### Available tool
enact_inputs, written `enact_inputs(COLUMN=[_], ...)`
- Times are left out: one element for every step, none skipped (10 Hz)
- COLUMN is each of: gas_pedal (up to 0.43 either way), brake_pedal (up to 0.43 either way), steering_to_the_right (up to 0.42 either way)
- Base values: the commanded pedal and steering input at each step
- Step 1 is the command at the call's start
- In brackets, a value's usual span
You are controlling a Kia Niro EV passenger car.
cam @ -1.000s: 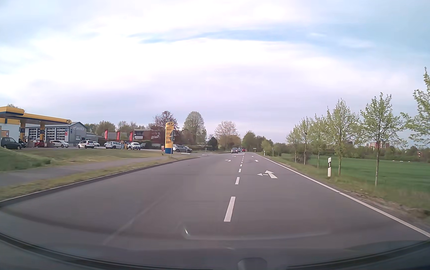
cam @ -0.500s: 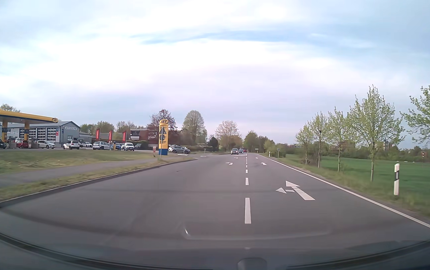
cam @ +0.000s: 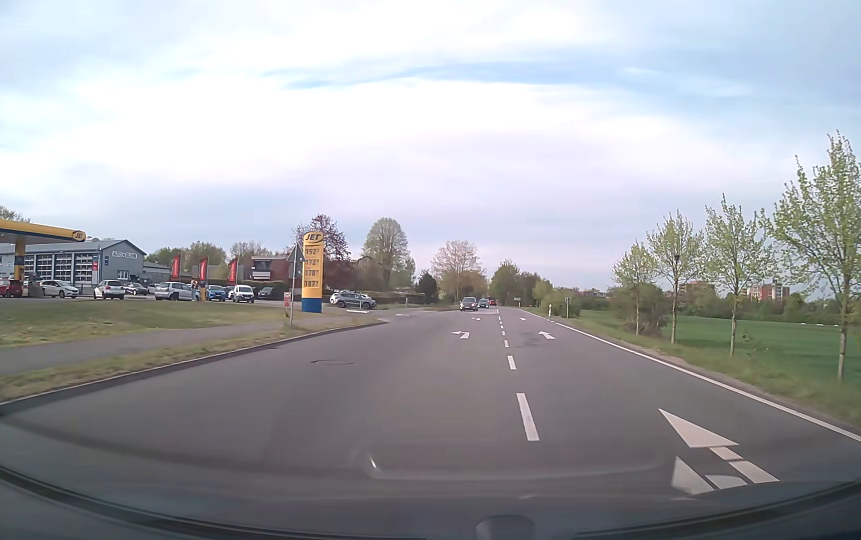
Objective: Follow the waypoints while adhering to traffic rules and regulations
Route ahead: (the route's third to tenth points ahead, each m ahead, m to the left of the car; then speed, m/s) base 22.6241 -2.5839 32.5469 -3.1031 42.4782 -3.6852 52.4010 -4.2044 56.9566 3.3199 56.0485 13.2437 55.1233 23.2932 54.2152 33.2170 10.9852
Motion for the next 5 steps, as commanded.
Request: enact_inputs(gas_pedal=[0.0, 0.0, 0.0, 0.0, 0.0], brake_pedal=[0.0, 0.0, 0.0, 0.0, 0.0], steering_to_the_right=[0.004, 0.006, 0.008, 0.009, 0.011])
